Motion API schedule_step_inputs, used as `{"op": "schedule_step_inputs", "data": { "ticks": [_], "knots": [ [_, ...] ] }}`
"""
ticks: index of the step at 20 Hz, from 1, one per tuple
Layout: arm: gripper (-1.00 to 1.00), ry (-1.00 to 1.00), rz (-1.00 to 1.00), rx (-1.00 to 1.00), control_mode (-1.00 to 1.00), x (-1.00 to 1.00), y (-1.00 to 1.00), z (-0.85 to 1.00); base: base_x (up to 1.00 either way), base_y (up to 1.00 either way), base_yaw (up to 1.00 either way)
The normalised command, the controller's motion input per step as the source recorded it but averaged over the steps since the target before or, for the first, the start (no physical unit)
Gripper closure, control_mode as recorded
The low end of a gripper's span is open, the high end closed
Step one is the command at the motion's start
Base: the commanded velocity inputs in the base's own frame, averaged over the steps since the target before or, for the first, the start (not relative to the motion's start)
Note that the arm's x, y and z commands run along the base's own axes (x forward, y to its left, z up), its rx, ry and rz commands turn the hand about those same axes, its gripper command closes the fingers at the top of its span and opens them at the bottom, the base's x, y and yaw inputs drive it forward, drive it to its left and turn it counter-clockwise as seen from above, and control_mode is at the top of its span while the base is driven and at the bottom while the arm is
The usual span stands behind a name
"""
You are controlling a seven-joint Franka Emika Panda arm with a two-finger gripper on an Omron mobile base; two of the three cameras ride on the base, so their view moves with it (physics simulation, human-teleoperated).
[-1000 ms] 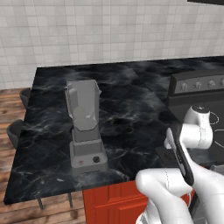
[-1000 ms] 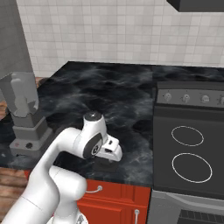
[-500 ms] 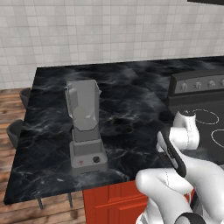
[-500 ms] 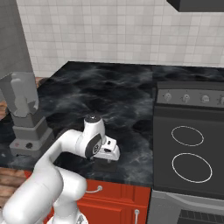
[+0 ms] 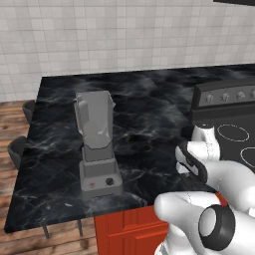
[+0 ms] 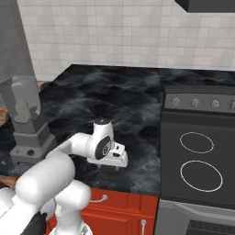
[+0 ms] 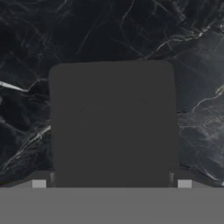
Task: Grab the lemon and lemon wedge from the fridge, place them in the blender, close the lid, and turn on the blender to create a marinade.
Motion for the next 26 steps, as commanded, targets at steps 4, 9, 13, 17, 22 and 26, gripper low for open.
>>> {"op": "schedule_step_inputs", "data": {
  "ticks": [4, 9, 13, 17, 22, 26],
  "knots": [
    [-1.0, 0.03, 0.06, 0.0, -1.0, 0.08, -0.17, -0.22, 0.0, 0.0, 0.0],
    [-1.0, 0.03, 0.03, 0.0, -1.0, 0.08, -0.02, -0.29, 0.0, 0.0, 0.0],
    [-1.0, 0.02, 0.02, 0.0, -1.0, 0.1, 0.0, -0.27, 0.0, 0.0, 0.0],
    [-1.0, 0.0, 0.01, 0.0, -1.0, 0.03, 0.0, -0.2, 0.0, 0.0, 0.0],
    [-1.0, 0.0, 0.01, 0.0, -1.0, 0.02, 0.01, -0.08, 0.0, 0.0, 0.0],
    [-1.0, -0.02, 0.01, 0.0, -1.0, 0.02, 0.05, -0.01, 0.0, 0.0, 0.0]
  ]
}}
